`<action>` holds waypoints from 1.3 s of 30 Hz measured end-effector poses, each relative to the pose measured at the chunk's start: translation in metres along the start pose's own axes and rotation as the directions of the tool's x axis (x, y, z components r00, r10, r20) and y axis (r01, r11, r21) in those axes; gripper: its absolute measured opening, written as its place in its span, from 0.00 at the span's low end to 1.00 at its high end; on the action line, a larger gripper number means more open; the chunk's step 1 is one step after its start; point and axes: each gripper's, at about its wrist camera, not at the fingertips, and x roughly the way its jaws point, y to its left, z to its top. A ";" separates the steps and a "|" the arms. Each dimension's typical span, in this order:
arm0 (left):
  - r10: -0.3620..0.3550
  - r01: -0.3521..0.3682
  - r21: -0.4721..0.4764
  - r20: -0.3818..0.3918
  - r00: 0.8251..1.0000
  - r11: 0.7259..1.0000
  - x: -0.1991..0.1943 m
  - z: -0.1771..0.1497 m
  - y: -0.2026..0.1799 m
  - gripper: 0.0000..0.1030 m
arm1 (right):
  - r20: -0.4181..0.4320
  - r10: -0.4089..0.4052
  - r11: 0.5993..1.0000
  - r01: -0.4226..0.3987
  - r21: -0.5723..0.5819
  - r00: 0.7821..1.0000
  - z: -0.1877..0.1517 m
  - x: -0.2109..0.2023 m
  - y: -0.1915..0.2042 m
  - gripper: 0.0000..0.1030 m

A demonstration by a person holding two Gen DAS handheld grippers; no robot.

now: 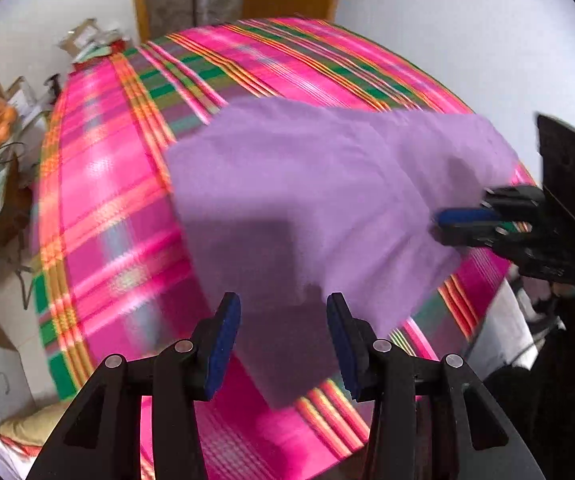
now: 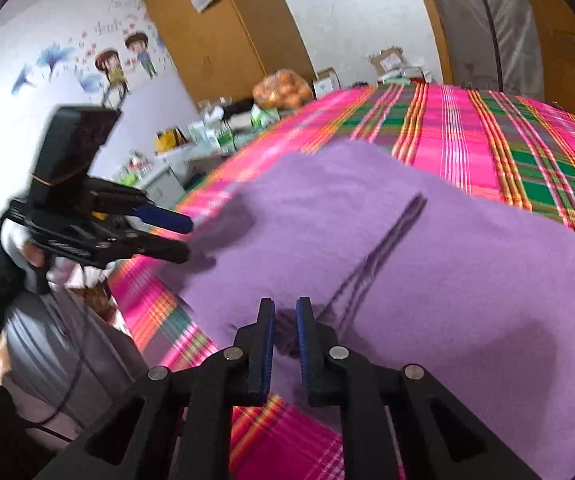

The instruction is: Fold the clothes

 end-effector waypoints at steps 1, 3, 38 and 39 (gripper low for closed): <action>-0.015 0.016 0.010 -0.017 1.000 1.000 0.004 -0.003 -0.004 0.46 | -0.009 -0.002 1.000 0.002 -0.006 1.000 -0.002 0.003 0.000 0.12; -0.036 0.037 0.028 -0.055 0.998 0.999 0.013 -0.007 -0.013 0.46 | -0.011 0.002 1.000 -0.002 0.007 1.000 0.000 0.002 -0.004 0.10; 0.108 -0.105 -0.156 0.012 0.994 0.982 0.019 0.051 0.065 0.45 | -0.117 0.058 0.976 -0.032 0.216 0.991 0.087 0.073 -0.031 0.12; 0.106 -0.103 -0.161 0.012 0.994 0.982 0.020 0.054 0.066 0.45 | -0.122 0.039 0.968 -0.007 0.252 0.992 0.090 0.075 -0.040 0.11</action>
